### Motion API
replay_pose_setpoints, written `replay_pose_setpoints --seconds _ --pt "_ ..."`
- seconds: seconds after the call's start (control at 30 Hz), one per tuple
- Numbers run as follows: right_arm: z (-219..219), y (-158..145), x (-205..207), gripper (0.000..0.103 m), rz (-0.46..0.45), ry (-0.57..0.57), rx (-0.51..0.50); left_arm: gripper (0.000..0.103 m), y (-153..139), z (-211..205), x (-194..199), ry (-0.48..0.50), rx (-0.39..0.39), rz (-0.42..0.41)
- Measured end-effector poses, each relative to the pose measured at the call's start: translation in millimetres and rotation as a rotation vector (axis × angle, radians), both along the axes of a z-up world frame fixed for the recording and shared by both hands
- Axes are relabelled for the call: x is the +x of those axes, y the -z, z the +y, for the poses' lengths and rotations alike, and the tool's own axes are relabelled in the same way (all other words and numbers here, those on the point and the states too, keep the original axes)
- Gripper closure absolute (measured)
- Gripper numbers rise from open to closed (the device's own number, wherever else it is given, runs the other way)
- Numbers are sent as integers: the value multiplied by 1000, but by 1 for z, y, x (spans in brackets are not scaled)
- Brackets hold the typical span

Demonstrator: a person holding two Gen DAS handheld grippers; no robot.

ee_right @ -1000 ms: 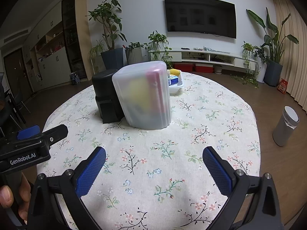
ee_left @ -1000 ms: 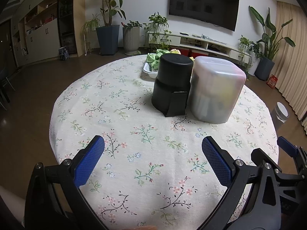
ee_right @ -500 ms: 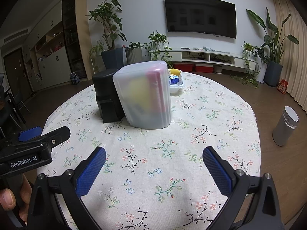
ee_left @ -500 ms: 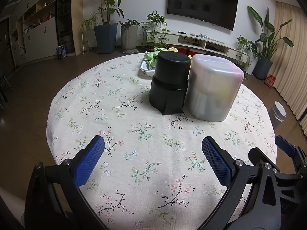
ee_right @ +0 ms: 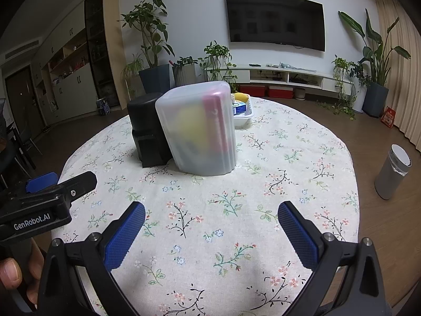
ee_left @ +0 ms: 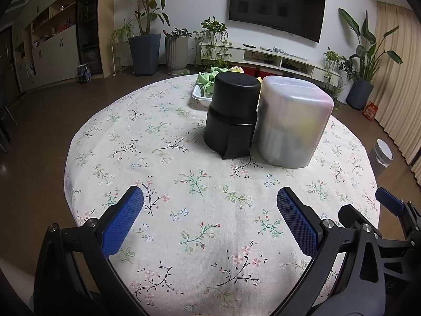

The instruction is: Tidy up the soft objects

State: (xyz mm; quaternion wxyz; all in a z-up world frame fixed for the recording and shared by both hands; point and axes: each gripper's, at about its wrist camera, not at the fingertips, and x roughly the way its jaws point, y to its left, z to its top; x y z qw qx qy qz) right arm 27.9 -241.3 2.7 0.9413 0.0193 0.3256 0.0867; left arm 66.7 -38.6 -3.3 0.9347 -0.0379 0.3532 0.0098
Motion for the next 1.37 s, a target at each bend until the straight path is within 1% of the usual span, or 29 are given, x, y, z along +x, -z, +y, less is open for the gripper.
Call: replay_pose_setpoints --seconds 0.3,1.37 --pt "1 0 -1 0 -1 -2 -1 0 -2 -2 -3 5 6 -20" --pt "4 2 -5 0 0 -4 -1 0 -4 -6 -4 26 5 -24"
